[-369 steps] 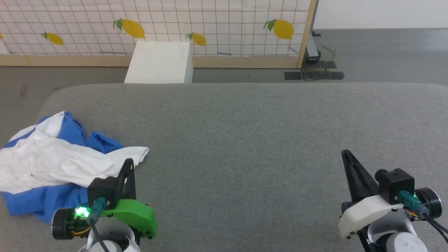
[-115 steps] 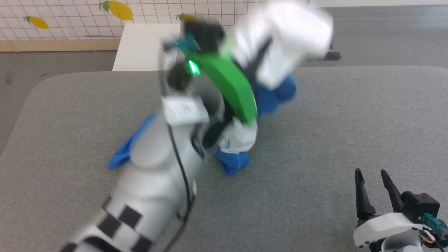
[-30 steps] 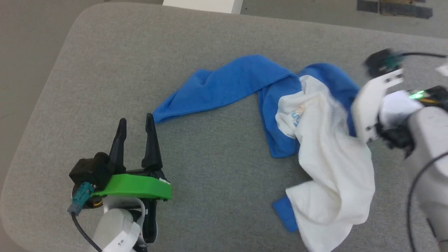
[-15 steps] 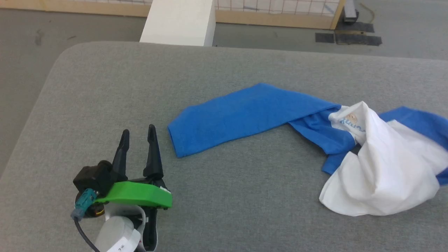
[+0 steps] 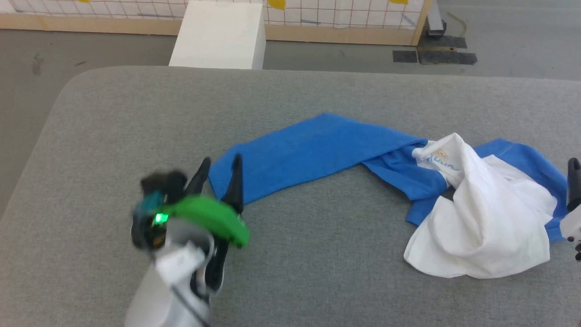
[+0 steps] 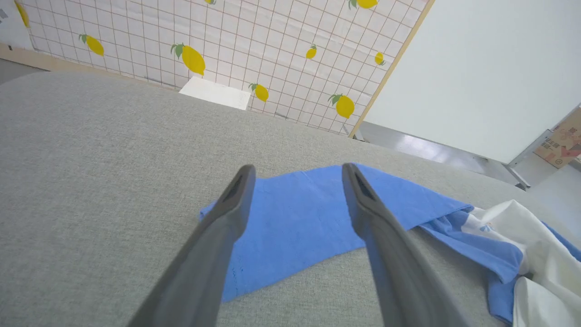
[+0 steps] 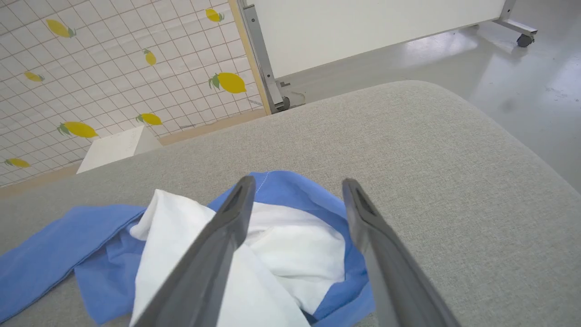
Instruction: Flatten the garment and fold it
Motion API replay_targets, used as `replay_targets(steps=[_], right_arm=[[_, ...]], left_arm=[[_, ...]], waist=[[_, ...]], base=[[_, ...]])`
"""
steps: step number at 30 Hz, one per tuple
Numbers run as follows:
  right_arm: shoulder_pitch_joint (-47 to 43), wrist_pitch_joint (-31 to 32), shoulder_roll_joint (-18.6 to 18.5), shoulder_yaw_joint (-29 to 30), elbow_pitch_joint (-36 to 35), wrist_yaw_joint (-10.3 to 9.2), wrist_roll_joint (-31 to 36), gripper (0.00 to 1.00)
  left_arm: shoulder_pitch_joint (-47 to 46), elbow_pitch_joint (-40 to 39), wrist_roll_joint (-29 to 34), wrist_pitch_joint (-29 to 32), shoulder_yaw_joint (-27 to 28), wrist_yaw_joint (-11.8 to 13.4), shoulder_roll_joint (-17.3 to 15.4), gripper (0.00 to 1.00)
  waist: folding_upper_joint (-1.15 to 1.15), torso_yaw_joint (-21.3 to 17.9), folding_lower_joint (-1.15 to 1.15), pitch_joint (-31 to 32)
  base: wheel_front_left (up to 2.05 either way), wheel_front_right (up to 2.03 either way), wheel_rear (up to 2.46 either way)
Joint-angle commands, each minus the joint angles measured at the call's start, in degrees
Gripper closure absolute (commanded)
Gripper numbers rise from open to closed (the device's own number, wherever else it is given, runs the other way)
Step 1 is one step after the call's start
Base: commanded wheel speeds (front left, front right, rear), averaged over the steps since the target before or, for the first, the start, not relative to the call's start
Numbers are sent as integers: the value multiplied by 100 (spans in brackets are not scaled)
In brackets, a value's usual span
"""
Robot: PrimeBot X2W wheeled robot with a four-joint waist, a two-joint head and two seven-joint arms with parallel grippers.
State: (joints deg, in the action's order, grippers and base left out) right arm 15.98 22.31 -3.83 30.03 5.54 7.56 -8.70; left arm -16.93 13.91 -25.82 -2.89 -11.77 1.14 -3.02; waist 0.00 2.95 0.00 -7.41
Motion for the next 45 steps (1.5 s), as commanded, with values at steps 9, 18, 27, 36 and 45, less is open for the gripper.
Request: replay_targets(steps=[9, 18, 27, 36, 45], right_arm=[[-118, 57, 80, -482, -309, -8, -205, 0], [11, -43, 91, -602, -209, -8, -333, 0], [51, -213, 93, -645, -42, -8, -412, 0], [93, -282, 94, -764, 56, -8, -450, 0], [-66, -261, 86, -754, 100, -8, -328, 0]], left_arm=[[-2289, 1217, -156, 2990, -1135, -34, 11, 0], [-3347, 2005, -95, 3878, -2357, -146, 13, 0], [-3581, 2705, 122, 4110, -3007, -227, 13, 0], [-3645, 3060, 40, 3964, -3307, -154, 13, 100], [-3554, 2694, -742, 3245, -2788, -37, 14, 100]], waist=[[0, -484, 0, -592], [0, -1047, 0, -1196], [0, -1225, 0, -1400], [0, -1103, 0, -1434], [0, -683, 0, -956]], base=[[0, 0, 0], [0, 0, 0], [0, 0, 0], [0, 0, 0], [0, 0, 0]])
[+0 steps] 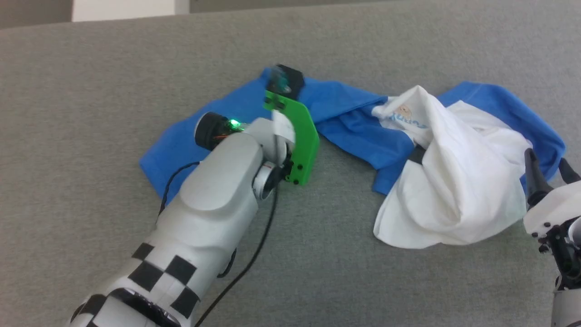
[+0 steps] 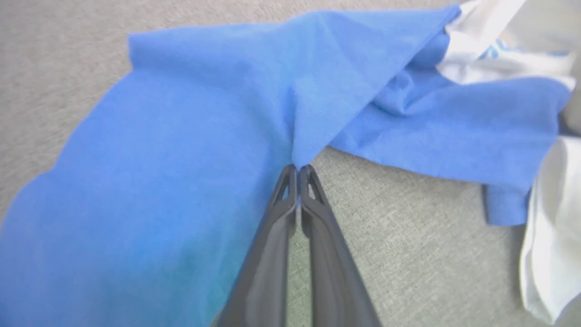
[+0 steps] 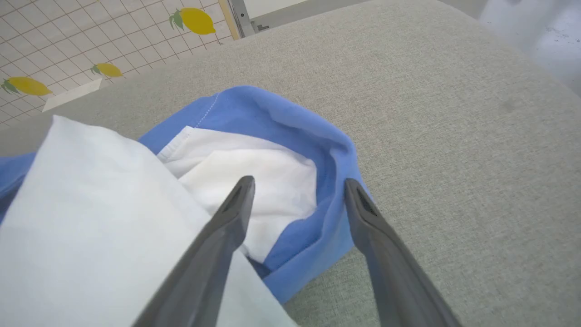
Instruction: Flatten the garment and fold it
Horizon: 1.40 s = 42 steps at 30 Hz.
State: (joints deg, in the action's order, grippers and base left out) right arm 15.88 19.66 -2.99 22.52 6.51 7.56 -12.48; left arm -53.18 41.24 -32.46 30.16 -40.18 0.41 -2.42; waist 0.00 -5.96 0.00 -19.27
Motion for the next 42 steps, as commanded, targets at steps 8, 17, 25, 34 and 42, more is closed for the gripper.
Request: replay_targets(steps=[8, 17, 25, 34, 42], right_arm=[[-293, 130, 4, 13, -6, -8, 163, 0], [-466, 232, 9, 24, -28, -8, 223, 0], [-506, 242, 10, -53, 38, -8, 197, 0], [-533, 233, 11, -173, 68, -8, 229, 0], [-229, 488, -7, -816, -104, -8, 160, 0]], left_arm=[[834, -1393, -840, -871, 1131, 325, -533, 100], [3220, -3375, -1241, -911, 2165, 1603, -1563, 100], [5165, -4026, -1719, -787, 2561, 2247, -1616, 100], [5387, -4451, -1883, -1431, 3024, 2097, -1490, 0], [5100, -4672, -640, -3312, 3153, 1889, -1742, 0]], waist=[[0, 685, 0, 857], [0, 963, 0, 1226], [0, 939, 0, 1355], [0, 988, 0, 1443], [0, 1030, 0, 1433]], base=[[0, 0, 0], [0, 0, 0], [0, 0, 0], [0, 0, 0], [0, 0, 0]])
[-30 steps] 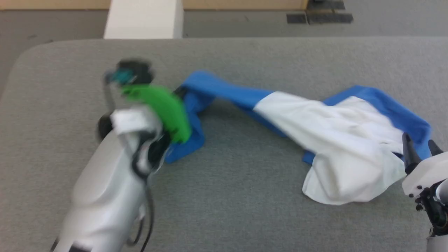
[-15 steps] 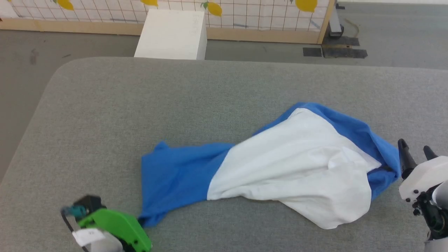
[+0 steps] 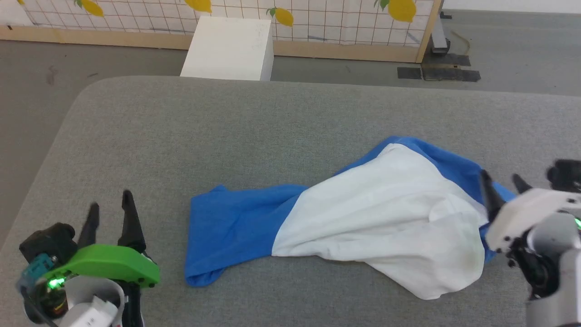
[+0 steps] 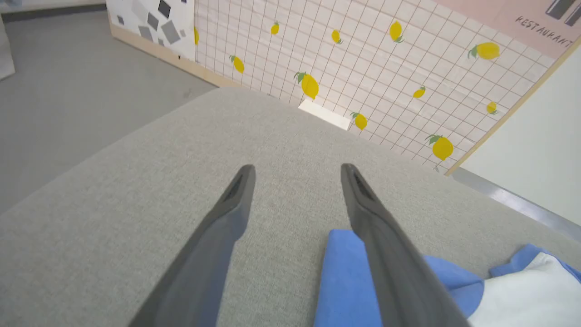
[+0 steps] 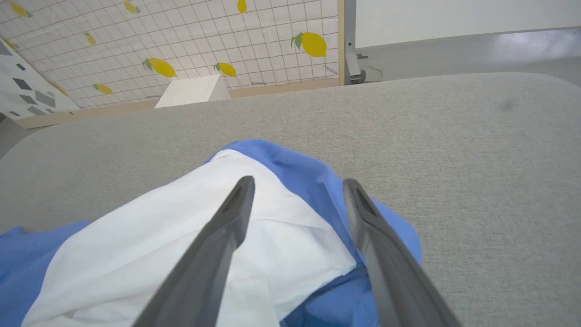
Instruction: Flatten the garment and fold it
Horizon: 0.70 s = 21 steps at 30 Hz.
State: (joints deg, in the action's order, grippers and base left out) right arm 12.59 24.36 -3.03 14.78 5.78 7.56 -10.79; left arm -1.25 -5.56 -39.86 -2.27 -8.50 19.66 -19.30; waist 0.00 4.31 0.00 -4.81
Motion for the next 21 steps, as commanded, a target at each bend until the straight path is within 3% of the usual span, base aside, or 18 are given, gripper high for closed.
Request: replay_targets(steps=[1, 5, 11, 16, 20, 21], right_arm=[[156, 153, -45, -262, -20, -8, -30, 0], [286, 883, -292, -1080, 95, -8, -84, 0], [440, 2304, -903, -2196, 400, -8, 347, 0], [443, 2908, -1114, -2669, 682, -8, 174, 0], [364, 2993, -1188, -2857, 786, -8, -65, 0], [358, 2964, -1191, -2850, 783, -8, -129, 66]], left_arm=[[-125, 30, 324, -422, -83, -119, -68, 0], [-208, 187, 845, -1139, -300, -321, 84, 0], [-376, 68, 1686, -1268, -351, -519, 379, 0], [-359, -5, 2198, -1271, -314, -757, 651, 0], [-313, 13, 2355, -1272, -164, -914, 882, 0], [-308, 28, 2393, -1272, -124, -962, 931, 0]], waist=[[0, 9, 0, -26], [0, 57, 0, -69], [0, 114, 0, -166], [0, 198, 0, -254], [0, 222, 0, -317], [0, 223, 0, -338]], base=[[0, 0, 0], [0, 0, 0], [0, 0, 0], [0, 0, 0], [0, 0, 0], [0, 0, 0]])
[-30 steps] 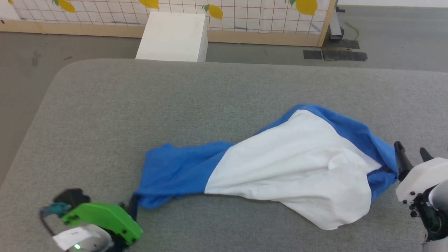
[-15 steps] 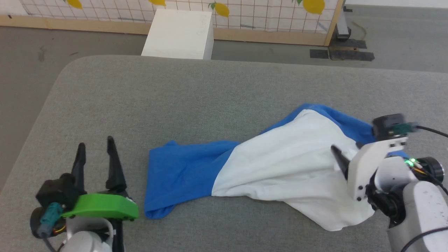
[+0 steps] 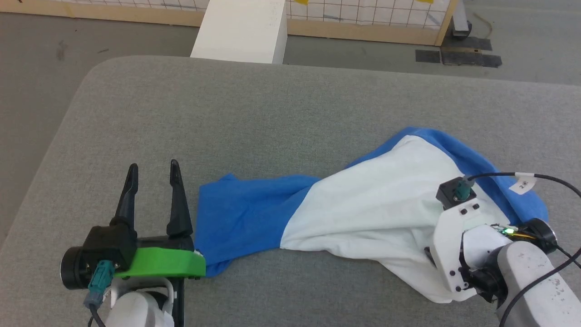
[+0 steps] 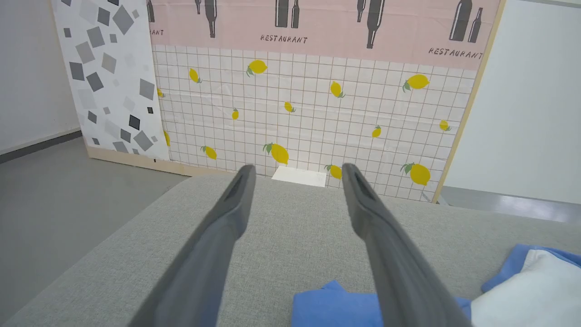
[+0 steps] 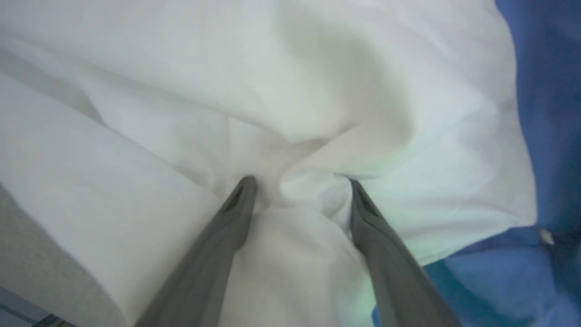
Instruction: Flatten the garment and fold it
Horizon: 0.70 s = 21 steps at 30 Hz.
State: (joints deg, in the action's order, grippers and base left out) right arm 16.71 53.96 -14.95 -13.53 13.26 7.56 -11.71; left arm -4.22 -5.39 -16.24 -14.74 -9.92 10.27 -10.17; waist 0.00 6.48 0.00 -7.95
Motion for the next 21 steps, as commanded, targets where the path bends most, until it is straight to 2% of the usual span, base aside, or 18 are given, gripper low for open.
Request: replay_targets(steps=[1, 2, 5, 8, 13, 17, 20, 21], right_arm=[[-53, -68, -2, -7, 12, -8, -81, 89], [-53, -163, -1, 10, -31, -8, -160, 100], [-149, -310, -17, 72, -299, -8, -446, 100], [-531, -187, -158, 29, -908, -8, -1008, 100], [-1634, 646, -575, 214, -1983, -8, -1731, 100], [-2396, 1246, -651, 410, -2381, -8, -1839, 100], [-2643, 1344, -564, 445, -2504, -8, -1801, 100], [-2645, 1242, -477, 472, -2542, -8, -1791, 72]], left_arm=[[-12, 17, 62, -25, 52, -58, 56, 0], [-3, 40, 79, -25, 93, -109, 107, 0], [6, 101, 155, -25, 187, -227, 213, 0], [4, 158, 213, -25, 273, -350, 312, 0], [77, 268, 283, -25, 412, -488, 435, 0], [71, 362, 299, -26, 467, -588, 518, 0], [34, 462, 302, -26, 497, -651, 563, 0], [26, 494, 299, -26, 520, -664, 577, 0]], waist=[[0, 2, 0, -33], [0, -7, 0, -36], [0, -26, 0, -2], [0, -60, 0, 59], [0, -194, 0, 131], [0, -266, 0, 118], [0, -307, 0, 102], [0, -331, 0, 98]], base=[[0, 0, 0], [0, 0, 0], [0, 0, 0], [0, 0, 0], [0, 0, 0], [0, 0, 0], [0, 0, 0], [0, 0, 0]])
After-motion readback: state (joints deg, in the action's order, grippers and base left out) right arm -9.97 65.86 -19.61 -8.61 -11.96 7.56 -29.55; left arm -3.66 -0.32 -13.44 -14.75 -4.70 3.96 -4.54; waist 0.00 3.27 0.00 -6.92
